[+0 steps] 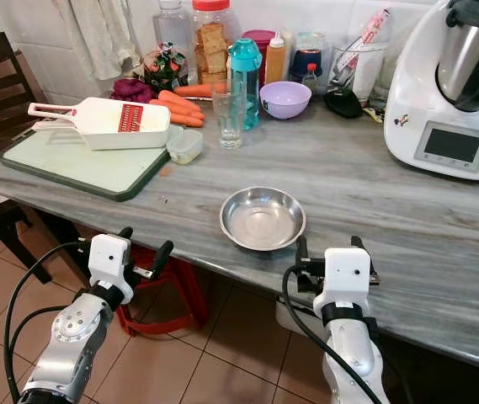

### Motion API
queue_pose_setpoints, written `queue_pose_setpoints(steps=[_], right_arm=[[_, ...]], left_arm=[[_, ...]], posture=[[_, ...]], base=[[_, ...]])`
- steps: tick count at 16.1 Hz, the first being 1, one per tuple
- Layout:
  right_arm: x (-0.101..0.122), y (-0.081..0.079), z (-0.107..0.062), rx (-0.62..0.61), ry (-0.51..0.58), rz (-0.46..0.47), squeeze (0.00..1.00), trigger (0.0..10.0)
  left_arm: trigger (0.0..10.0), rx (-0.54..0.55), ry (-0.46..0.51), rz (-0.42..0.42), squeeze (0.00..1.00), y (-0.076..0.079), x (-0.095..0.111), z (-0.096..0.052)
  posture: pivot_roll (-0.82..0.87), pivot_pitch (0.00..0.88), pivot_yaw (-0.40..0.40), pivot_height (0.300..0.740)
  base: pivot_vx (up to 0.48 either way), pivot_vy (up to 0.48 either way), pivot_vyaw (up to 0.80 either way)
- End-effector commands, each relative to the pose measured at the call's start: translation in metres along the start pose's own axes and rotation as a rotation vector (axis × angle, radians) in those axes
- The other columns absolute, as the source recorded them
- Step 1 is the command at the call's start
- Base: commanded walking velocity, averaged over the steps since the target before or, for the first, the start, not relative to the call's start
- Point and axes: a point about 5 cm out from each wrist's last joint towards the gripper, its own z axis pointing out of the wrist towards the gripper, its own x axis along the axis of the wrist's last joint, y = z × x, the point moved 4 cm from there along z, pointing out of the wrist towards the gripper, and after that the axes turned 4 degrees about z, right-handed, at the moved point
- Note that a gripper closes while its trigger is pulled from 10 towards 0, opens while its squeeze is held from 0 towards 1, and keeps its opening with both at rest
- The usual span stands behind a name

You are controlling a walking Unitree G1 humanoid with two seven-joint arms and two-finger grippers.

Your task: Setting the table

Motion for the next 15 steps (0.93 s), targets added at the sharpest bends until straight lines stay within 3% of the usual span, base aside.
queue_pose_setpoints(steps=[1,10,15], right_arm=[[0.0078,0.0008,0.0010,-0.003,0.013,0.016,0.00,10.0],[0.0053,0.0011,0.0044,0.000,-0.002,0.052,0.00,10.0],[0.0057,-0.0004,0.0048,0.005,0.002,0.051,0.00,10.0]], left_arm=[[10.0,0.003,0.001,0.007,0.00,-0.0010,0.0023,0.0009],[10.0,-0.003,-0.015,0.010,0.00,0.0006,0.0005,0.0035],[10.0,-0.001,-0.019,0.011,0.00,0.0018,-0.0005,0.0034]], posture=[[-0.07,0.000,0.040,0.740],[-0.07,0.000,0.037,0.740],[-0.07,0.000,0.034,0.740]], base=[[0.000,0.000,0.00],[0.000,0.000,-0.58],[-0.282,0.000,0.00]])
